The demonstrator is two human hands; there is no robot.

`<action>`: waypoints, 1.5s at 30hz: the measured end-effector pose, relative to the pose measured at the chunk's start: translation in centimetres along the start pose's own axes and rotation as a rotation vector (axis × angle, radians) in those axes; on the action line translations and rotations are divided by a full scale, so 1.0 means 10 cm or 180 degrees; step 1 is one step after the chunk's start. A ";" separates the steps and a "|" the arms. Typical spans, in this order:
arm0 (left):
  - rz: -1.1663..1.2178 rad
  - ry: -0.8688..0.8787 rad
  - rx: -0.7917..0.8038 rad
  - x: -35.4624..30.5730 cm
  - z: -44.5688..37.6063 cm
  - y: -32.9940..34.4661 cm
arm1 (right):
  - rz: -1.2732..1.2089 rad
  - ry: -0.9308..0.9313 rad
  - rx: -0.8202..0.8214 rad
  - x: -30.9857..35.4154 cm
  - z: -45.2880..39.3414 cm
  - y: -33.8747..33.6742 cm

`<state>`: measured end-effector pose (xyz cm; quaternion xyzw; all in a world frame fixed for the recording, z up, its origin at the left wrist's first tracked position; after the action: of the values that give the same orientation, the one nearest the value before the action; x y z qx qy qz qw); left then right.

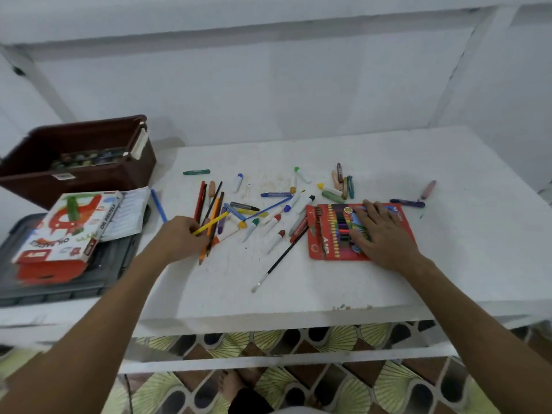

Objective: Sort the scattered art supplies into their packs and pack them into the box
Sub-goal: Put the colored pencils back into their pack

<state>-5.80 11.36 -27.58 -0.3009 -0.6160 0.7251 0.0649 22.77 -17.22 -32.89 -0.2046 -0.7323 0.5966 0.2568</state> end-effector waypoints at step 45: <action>0.2937 -0.0380 0.0389 -1.19 0.48 0.53 | -0.0672 0.0359 -0.0088 -0.40 0.36 -0.35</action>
<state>2.81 0.49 -27.99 -0.4968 -0.3767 0.7292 -0.2822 23.65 -23.10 -30.60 -0.1631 -0.7423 0.5435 0.3562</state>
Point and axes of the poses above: each hand's wrist, its own z-axis away from the middle knuckle, its own y-axis out of the palm, x = y × z, the point moved 9 cm from there along -z, towards the middle knuckle, and after that the axes turned 12 degrees about -x, right-handed, at the moved point
